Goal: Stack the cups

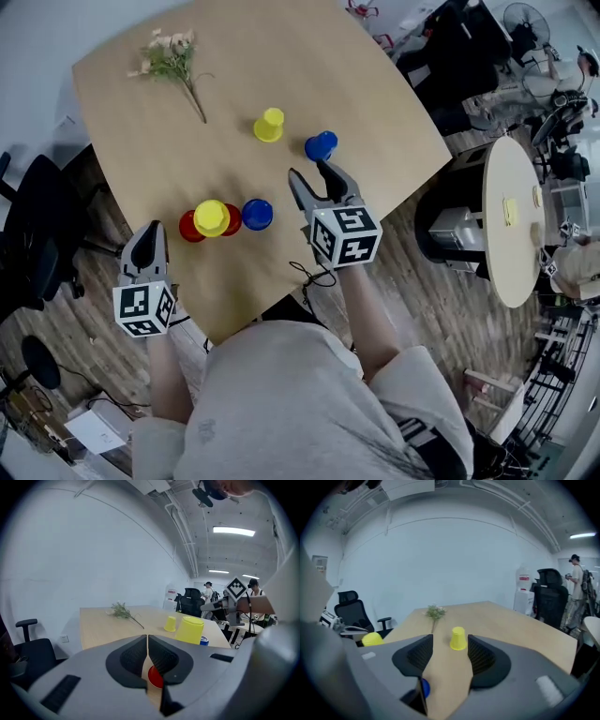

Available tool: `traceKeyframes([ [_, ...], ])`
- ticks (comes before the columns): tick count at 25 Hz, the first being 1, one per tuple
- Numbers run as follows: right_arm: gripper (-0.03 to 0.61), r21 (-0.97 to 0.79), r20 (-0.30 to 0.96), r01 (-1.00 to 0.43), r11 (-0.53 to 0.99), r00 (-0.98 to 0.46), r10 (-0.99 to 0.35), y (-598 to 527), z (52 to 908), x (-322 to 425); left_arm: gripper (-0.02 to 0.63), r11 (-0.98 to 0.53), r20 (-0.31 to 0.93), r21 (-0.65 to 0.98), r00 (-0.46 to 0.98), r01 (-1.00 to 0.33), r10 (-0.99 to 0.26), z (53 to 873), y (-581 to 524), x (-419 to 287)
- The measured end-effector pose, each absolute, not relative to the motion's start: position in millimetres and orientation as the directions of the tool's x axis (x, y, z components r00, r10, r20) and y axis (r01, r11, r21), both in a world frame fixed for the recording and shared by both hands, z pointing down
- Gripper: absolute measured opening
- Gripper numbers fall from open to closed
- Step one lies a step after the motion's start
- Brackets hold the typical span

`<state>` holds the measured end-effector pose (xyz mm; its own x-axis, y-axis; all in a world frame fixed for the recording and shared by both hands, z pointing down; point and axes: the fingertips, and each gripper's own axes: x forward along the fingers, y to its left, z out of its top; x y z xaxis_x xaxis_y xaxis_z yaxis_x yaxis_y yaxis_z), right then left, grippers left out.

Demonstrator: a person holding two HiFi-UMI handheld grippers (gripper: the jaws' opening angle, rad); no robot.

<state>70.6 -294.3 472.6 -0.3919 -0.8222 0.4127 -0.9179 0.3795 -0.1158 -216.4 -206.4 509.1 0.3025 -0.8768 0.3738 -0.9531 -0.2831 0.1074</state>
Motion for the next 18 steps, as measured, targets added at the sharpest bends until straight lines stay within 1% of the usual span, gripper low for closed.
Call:
traceKeyframes([
  [3,0.244,-0.092,0.453,-0.960,0.263,-0.276,-0.848,-317.7,502.2,120.6,0.016,-0.284,0.391,0.097,0.299,-0.954,-0.870,511.0,-205.2,-209.6],
  [6,0.244,-0.084,0.514,-0.976,0.201,-0.215,-0.830,-338.3,535.9,151.3,0.016,-0.275,0.416,0.088,0.286,-0.957,-0.863,514.5,-203.4,-207.1],
  [10,0.244,-0.086,0.575,-0.978,0.189,-0.203,-0.793,-359.4,570.9,165.1,0.016,-0.239,0.442,0.072,0.246,-0.968,-0.863,516.9,-199.7,-210.3],
  [14,0.242,-0.058,0.588,-0.982,0.178,-0.178,-0.789,-375.6,585.0,171.6,0.015,-0.209,0.457,0.058,0.212,-0.976,-0.864,517.8,-197.6,-213.6],
  [15,0.215,-0.049,0.582,-0.983,0.177,-0.172,-0.795,-377.7,583.5,171.7,0.016,-0.204,0.458,0.057,0.207,-0.977,-0.865,517.6,-197.9,-214.8],
  [16,0.202,-0.042,0.573,-0.982,0.182,-0.173,-0.801,-378.6,580.5,170.0,0.016,-0.200,0.458,0.057,0.204,-0.978,-0.865,517.4,-198.5,-216.4],
  [18,0.199,-0.025,0.557,-0.977,0.211,-0.189,-0.809,-376.2,571.1,161.9,0.015,-0.196,0.457,0.059,0.201,-0.979,-0.867,516.6,-200.2,-218.5],
])
